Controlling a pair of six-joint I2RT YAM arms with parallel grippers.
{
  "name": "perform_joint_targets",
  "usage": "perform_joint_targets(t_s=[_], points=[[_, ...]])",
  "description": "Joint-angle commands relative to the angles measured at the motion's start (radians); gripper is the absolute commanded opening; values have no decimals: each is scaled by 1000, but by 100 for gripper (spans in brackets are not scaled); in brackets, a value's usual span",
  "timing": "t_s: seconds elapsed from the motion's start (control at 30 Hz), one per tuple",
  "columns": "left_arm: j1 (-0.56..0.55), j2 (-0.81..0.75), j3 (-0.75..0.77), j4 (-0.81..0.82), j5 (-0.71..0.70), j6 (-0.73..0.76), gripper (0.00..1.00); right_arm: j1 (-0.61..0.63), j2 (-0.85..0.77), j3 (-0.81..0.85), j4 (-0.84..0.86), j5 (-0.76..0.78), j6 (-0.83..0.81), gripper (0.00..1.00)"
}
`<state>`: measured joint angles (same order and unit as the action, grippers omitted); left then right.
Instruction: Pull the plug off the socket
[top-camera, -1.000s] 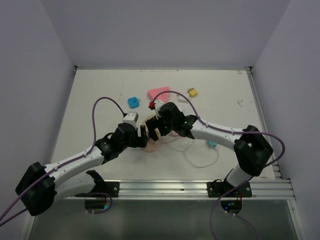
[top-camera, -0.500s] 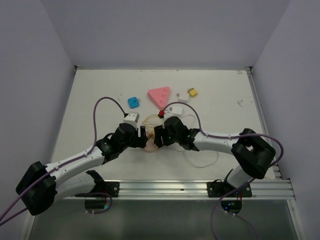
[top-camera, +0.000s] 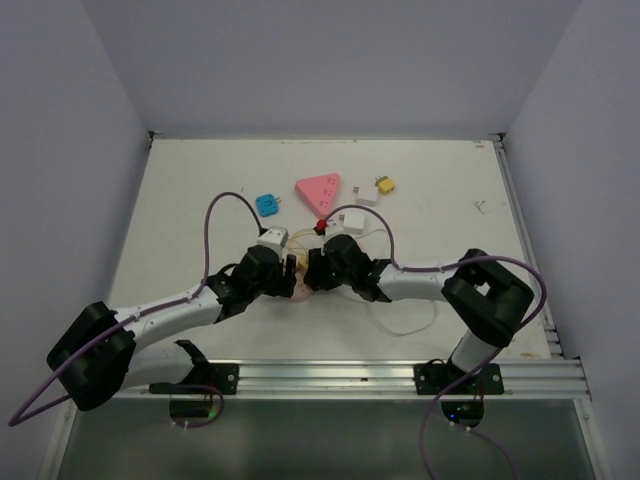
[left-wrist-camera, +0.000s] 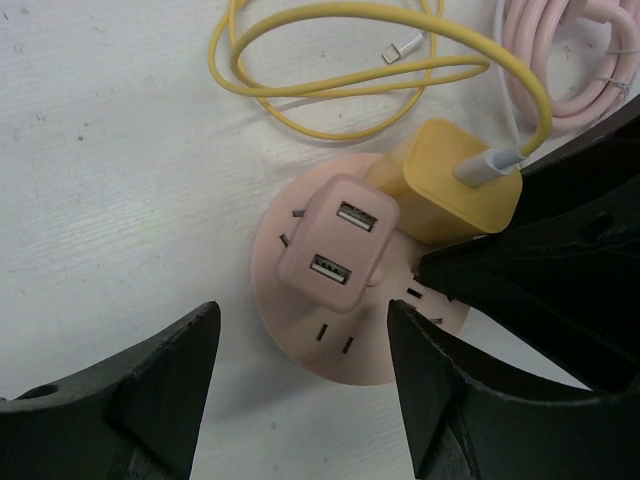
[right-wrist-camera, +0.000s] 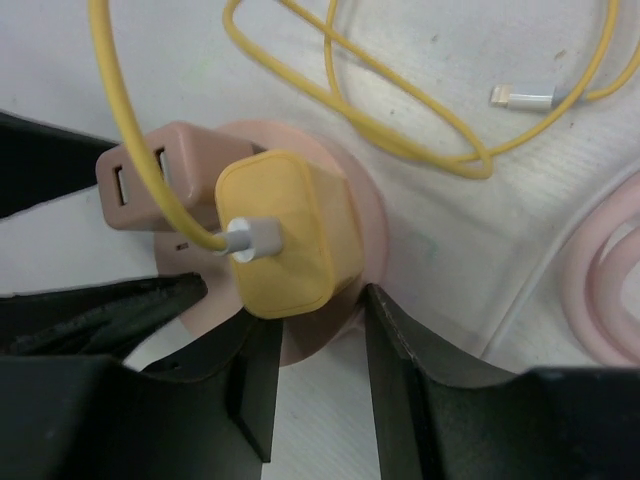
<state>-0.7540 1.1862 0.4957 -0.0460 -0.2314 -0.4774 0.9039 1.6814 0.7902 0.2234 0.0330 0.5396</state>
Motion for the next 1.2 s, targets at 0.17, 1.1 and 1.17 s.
perform_joint_targets(t_s=[0.17, 1.1, 1.17], points=[[-2, 27, 53, 87, -46, 69, 71, 1, 81, 35, -131, 16, 2, 29], [108, 119, 153, -11, 162, 226, 48, -63, 147, 141, -266, -87, -107, 29], [105, 122, 158, -15, 187, 215, 41, -88, 138, 152, -292, -96, -141, 29]])
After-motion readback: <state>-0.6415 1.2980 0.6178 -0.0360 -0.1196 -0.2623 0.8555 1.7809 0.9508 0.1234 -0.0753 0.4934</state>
